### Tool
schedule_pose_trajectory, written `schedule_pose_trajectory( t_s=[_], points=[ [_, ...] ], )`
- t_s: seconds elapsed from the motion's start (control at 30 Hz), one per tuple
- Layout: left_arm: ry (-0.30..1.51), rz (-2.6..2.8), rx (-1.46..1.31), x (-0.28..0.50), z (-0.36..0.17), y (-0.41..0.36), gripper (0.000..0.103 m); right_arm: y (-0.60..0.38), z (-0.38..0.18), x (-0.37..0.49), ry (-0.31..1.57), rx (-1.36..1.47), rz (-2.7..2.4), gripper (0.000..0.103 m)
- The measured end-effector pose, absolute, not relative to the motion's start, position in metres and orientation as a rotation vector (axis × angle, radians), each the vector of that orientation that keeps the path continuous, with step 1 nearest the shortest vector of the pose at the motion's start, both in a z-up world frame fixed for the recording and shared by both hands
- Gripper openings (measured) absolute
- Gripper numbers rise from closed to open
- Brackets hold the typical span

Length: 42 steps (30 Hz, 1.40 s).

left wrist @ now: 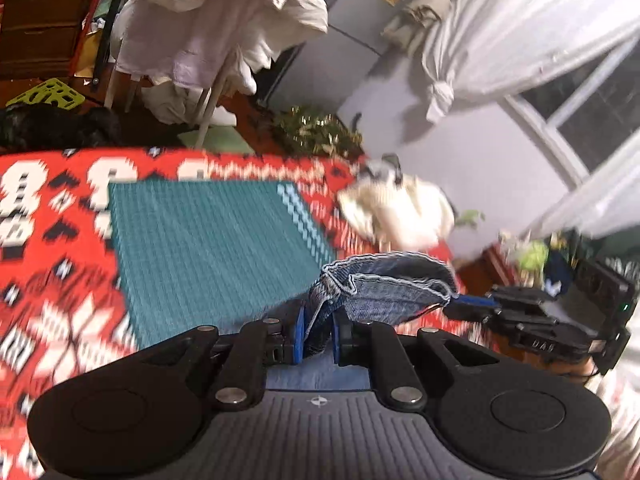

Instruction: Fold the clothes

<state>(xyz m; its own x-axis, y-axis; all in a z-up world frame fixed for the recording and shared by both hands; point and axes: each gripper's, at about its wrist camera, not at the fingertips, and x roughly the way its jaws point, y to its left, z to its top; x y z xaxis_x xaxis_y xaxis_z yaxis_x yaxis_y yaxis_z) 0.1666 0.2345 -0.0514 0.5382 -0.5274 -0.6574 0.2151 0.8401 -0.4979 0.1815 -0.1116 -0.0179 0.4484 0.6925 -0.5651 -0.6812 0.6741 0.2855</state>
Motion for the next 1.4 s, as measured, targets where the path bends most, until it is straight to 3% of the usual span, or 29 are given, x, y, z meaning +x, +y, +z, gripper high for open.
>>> schedule_pose_trajectory(
  t_s=[0.43,0.6,0.7,0.87,1.27,1.4],
  points=[
    [0.995,-0.294,-0.308,0.069,-0.136,0.221,0.018,-0.121,-0.090,0.079,0.755,-0.083,0.804,0.010],
    [0.957,-0.219,-0.342,0.037,-0.142,0.237,0.026,-0.138,-0.097,0.073,0.765,-0.020,0.784,0.010],
    [0.913,-0.163,-0.369,0.018,-0.140,0.250,0.033,-0.159,-0.096,0.076,0.778,0.083,0.729,0.013],
    [0.875,-0.045,-0.469,0.007,-0.147,0.275,0.041,-0.187,-0.112,0.094,0.831,0.238,0.599,0.027],
    [0.904,0.012,-0.551,0.014,-0.169,0.279,0.045,-0.176,-0.145,0.123,0.921,0.332,0.522,0.031],
    [0.898,0.001,-0.566,0.016,-0.170,0.277,0.040,-0.170,-0.151,0.126,0.946,0.345,0.514,0.026]
  ],
)
